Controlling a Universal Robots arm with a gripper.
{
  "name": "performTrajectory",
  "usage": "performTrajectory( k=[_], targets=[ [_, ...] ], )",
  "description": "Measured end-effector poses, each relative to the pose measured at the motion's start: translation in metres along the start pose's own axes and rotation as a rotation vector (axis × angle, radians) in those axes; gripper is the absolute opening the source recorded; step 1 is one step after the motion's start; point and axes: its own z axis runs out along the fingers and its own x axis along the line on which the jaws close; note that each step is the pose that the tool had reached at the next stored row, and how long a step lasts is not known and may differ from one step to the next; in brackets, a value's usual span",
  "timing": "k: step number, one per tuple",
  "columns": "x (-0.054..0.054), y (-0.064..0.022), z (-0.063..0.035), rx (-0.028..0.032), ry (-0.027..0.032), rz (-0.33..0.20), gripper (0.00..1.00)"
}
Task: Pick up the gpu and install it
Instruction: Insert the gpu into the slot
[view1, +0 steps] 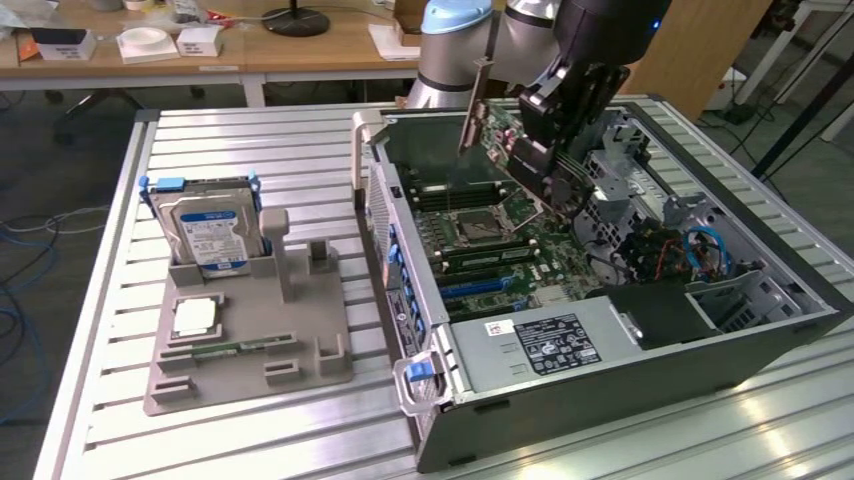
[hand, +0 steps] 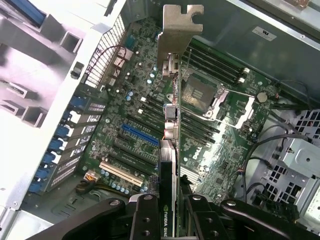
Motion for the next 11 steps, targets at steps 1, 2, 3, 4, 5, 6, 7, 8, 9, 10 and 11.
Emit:
performTrajectory(
  k=[1, 2, 3, 4, 5, 6, 7, 8, 9, 10, 11],
  targets=[
    [-0.0002, -0.0001, 0.0, -0.0001, 0.0001, -0.003, 0.26],
    [-0.0004, -0.0002, 0.0, -0.0001, 0.0002, -0.007, 0.26],
    [-0.0006, -0.0003, 0.0, -0.0002, 0.0005, -0.01, 0.26],
    [-0.0008, -0.0004, 0.0, -0.0002, 0.0006, -0.013, 0.26],
    [-0.0011, -0.0005, 0.0, -0.0003, 0.0007, -0.017, 0.26],
    [-0.0013, -0.0006, 0.0, -0.0004, 0.0009, -0.02, 0.26],
    [-0.0015, -0.0007, 0.0, -0.0005, 0.001, -0.023, 0.26],
    [-0.0017, -0.0008, 0.0, -0.0005, 0.0012, -0.027, 0.26],
    [-0.0019, -0.0009, 0.0, -0.0006, 0.0014, -0.03, 0.26],
    [-0.0021, -0.001, 0.0, -0.0007, 0.0015, -0.034, 0.26],
    [-0.0023, -0.0011, 0.0, -0.0008, 0.0016, -0.037, 0.26]
  ],
)
